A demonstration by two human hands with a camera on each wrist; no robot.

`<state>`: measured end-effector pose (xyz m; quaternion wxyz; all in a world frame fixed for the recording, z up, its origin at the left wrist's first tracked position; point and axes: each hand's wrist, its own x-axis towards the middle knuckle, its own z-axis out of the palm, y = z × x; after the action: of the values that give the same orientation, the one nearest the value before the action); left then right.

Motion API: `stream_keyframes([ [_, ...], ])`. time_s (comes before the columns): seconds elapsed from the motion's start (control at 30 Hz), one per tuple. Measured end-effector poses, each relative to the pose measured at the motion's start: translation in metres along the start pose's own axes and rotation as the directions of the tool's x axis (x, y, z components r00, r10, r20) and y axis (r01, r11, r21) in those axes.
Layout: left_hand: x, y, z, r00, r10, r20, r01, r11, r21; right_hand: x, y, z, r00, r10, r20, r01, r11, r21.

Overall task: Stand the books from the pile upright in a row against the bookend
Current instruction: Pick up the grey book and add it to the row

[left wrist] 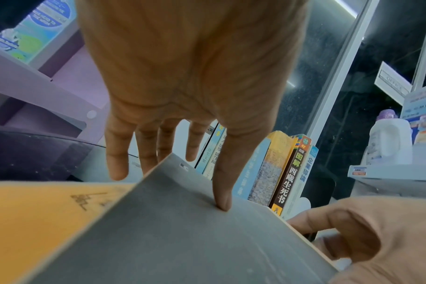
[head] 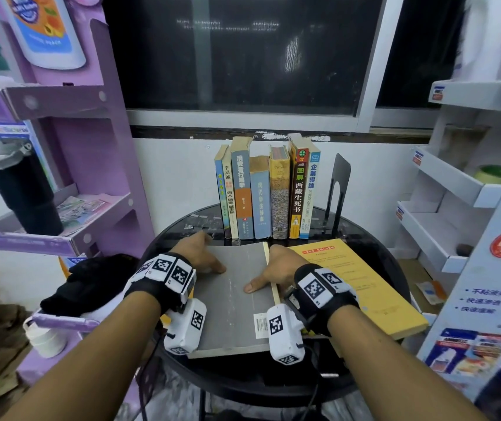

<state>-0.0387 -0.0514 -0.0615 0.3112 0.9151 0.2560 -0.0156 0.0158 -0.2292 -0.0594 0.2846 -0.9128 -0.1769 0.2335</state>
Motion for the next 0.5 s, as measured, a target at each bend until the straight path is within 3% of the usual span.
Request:
stream_keyframes([
  [0.23,-0.004,0.001,-0.015,0.999,0.025,-0.033,-0.032,0.971,-0.238,-0.014,-0.001,-0.015,0.997,-0.016,-0.07,0.028,0.984,0.175],
  [0.5,-0.007,0.021,-0.038,0.997,0.042,-0.065,-0.073,0.797,-0.599,-0.031,-0.009,-0.047,0.982,-0.157,-0.11,0.186,0.914,0.36],
])
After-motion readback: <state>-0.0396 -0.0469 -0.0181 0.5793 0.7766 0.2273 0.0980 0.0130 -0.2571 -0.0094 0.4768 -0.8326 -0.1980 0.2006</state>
